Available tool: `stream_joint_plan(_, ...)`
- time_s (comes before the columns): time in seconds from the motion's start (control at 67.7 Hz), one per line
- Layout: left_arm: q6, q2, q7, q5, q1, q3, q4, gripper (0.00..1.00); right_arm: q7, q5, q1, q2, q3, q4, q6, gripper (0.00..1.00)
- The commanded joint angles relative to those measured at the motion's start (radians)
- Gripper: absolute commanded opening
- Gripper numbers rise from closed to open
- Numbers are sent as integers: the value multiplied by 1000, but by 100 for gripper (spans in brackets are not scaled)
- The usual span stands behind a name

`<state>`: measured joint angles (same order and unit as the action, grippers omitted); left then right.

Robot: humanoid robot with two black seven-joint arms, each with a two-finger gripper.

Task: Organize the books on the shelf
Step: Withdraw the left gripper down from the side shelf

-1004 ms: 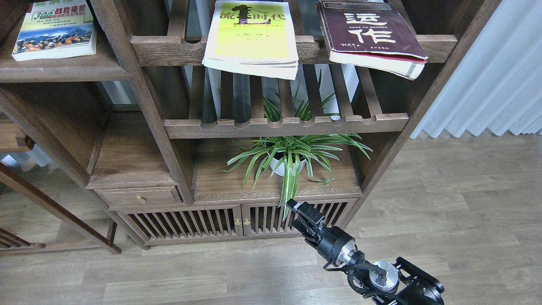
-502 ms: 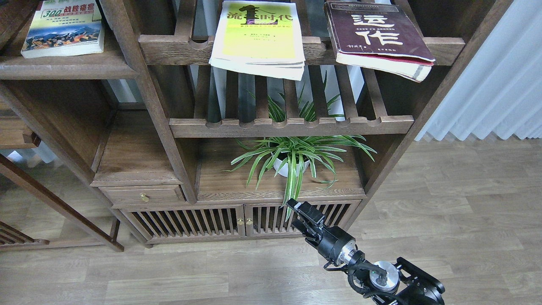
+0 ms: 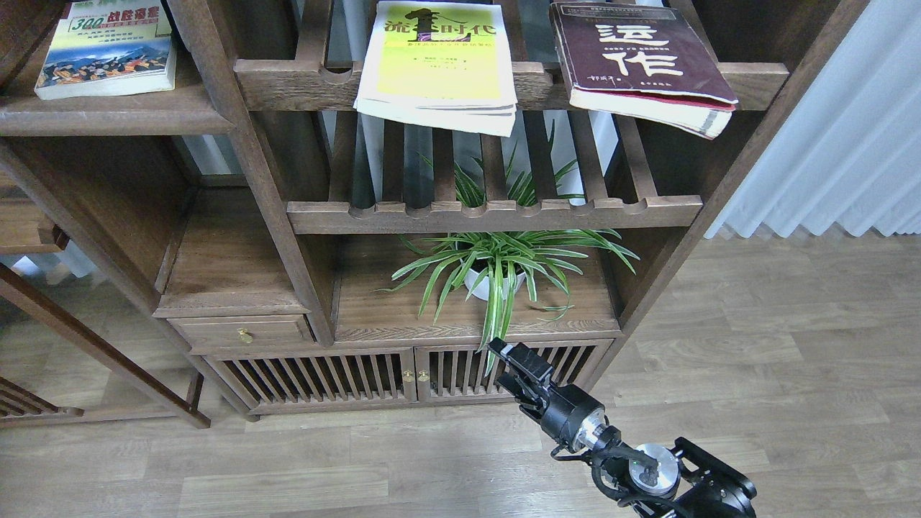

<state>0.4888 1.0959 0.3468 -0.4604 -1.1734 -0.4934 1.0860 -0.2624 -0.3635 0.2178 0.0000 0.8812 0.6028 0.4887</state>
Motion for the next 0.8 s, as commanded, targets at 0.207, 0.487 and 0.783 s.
stream_joint_plan(0.207, 0, 124, -14, -9, 100, 12, 55, 97, 0, 1, 2, 0, -1, -1, 0, 99)
stream_joint_plan(0.487, 0, 122, -114, -60, 303, 15, 55, 97, 0, 1, -5, 0, 4, -1, 0, 99)
stream_joint_plan(0.783, 0, 32, -152, -149, 543, 15, 51, 98, 0, -2, -5, 0, 5, 2, 0, 99)
